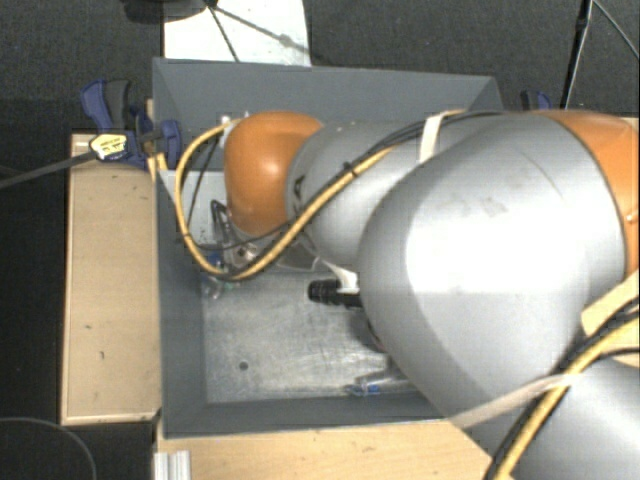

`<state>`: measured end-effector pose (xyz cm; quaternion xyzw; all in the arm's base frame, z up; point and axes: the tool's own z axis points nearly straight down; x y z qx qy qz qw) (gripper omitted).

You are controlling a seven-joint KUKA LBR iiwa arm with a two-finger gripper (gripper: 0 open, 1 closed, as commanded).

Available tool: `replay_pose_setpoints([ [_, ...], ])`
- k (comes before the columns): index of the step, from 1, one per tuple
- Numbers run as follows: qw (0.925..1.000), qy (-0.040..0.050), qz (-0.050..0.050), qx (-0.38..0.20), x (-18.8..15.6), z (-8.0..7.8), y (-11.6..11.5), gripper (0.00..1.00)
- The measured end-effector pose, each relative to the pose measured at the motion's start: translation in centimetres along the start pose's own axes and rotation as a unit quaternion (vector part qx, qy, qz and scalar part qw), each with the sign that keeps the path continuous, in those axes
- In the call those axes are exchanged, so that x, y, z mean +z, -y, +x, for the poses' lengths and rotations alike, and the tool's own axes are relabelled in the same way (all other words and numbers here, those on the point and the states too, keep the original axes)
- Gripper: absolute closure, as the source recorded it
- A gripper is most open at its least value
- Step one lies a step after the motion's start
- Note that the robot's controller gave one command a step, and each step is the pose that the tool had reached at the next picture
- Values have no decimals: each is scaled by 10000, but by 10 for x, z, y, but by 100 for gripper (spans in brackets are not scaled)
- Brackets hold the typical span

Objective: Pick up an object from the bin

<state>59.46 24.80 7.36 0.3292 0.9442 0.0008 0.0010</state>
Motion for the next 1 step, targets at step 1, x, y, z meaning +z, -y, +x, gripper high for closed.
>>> replay_pose_setpoints([
  [1, 10000, 6, -15, 1, -39, -1, -1, 100],
])
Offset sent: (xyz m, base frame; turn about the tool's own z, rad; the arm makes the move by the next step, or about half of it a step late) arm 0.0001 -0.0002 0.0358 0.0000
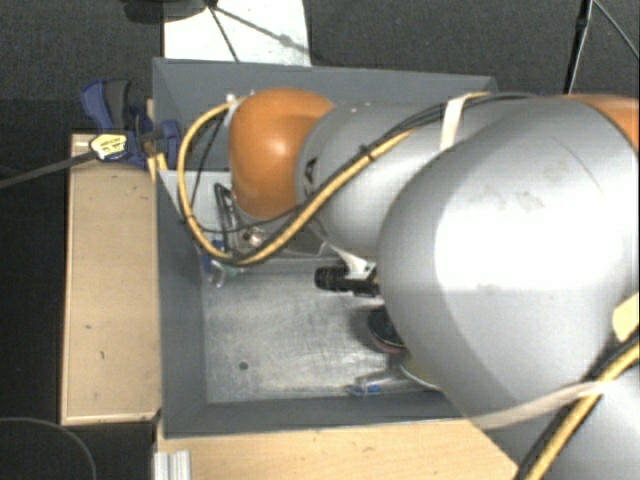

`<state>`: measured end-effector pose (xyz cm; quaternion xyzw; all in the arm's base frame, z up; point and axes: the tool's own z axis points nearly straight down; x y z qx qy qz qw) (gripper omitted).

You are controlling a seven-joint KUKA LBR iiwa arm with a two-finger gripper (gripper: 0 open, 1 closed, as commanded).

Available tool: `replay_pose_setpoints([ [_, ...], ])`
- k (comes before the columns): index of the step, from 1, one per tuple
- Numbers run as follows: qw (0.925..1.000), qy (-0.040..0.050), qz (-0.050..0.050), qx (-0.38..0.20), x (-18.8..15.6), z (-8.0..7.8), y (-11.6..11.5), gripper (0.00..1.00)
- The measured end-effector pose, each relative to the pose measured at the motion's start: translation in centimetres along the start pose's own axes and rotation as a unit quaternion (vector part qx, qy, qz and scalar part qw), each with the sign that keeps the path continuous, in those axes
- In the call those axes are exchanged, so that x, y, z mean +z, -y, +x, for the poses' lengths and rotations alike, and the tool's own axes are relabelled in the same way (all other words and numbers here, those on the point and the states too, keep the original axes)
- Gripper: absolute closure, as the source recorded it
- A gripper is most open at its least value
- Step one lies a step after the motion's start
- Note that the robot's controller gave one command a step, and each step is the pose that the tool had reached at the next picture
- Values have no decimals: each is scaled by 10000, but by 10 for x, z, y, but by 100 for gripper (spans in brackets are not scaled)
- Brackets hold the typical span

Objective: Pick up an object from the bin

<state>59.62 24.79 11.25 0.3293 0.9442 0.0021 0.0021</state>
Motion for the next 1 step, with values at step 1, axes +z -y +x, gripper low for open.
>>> replay_pose_setpoints([
  [1, 10000, 5, -8, -17, -52, -2, -2, 100],
])
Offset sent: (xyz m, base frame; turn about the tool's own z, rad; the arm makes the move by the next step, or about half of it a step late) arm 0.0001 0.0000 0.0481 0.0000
